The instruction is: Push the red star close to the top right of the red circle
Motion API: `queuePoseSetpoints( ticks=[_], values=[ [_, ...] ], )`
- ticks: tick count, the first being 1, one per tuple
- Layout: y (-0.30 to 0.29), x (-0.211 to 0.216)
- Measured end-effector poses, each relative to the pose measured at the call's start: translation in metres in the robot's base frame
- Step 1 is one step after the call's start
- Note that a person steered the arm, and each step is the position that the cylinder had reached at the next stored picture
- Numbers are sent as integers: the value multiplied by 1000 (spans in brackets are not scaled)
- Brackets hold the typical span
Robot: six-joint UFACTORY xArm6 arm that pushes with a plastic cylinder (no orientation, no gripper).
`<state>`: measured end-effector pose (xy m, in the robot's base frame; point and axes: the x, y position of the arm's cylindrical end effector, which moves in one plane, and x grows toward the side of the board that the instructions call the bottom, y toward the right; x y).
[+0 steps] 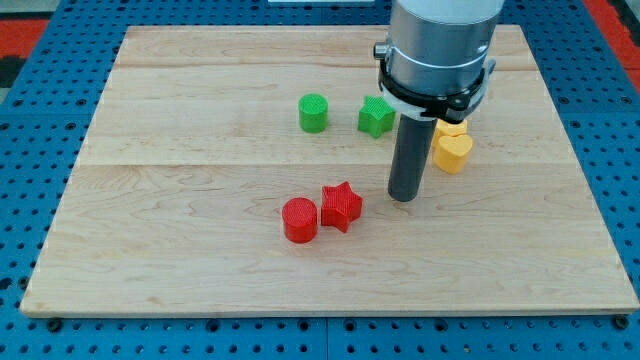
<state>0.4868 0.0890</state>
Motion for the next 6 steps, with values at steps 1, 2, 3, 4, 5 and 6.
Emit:
queuePoseSetpoints(
  ticks=[1, 2, 3, 4, 5, 6],
  values=[
    [2, -9],
    [2, -27],
    [-7, -21],
    [-42, -16],
    [-59, -1],
    [15, -1]
  ],
)
